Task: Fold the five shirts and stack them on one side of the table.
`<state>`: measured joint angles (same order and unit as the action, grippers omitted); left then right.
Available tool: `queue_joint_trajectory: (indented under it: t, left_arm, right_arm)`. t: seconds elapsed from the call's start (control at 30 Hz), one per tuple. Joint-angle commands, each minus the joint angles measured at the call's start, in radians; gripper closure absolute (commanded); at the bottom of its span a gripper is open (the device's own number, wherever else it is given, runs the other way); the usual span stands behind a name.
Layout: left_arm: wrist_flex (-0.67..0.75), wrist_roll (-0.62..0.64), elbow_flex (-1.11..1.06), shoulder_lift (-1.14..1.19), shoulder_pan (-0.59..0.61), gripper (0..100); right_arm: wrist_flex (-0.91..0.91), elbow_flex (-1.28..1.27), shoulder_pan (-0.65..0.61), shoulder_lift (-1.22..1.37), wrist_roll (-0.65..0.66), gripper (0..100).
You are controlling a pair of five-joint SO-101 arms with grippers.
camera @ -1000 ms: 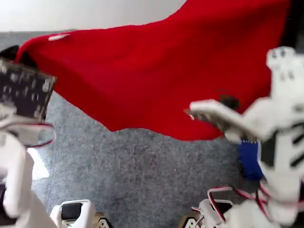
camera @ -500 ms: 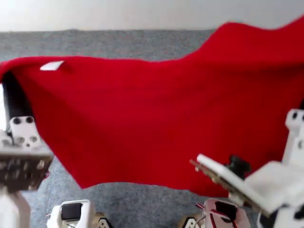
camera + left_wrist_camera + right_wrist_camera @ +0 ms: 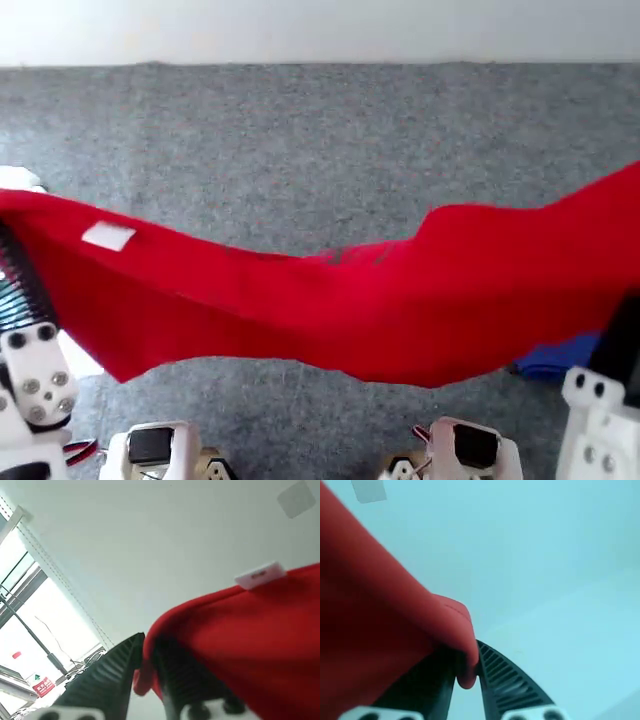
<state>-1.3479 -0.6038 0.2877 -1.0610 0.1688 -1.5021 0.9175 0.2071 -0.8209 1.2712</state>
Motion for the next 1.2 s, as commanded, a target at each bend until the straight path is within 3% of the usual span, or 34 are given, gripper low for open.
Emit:
queue_joint_trajectory:
  t: [0.0,0.23,0.43,0.57,0.7,0.9,1.17]
  left_arm:
    - [0.021,-0.012,0.021,-0.002,0.002,99]
    - [0.023,-0.025,-0.027,0.029,0.002,99]
    - [0.023,-0.106,-0.197,0.141,-0.005,99]
    - [0.04,-0.107,-0.358,0.281,-0.006,99]
    - [0.184,-0.107,-0.498,0.466,0.0,99]
    - [0.479,-0.106,-0.519,0.709,-0.006,99]
    - [0.827,-0.106,-0.466,0.973,-0.008,99]
  right_arm:
    - [-0.002,0.006,0.015,0.001,-0.012,98.8]
    - [0.008,-0.074,0.015,0.058,-0.014,98.8]
    - [0.065,-0.328,0.008,0.18,-0.012,98.8]
    - [0.194,-0.555,-0.045,0.26,-0.014,98.8]
    - [0.407,-0.772,-0.097,0.315,-0.014,98.8]
    - [0.834,-1.045,-0.168,0.401,-0.011,98.8]
    - [1.277,-1.117,-0.188,0.651,-0.009,98.8]
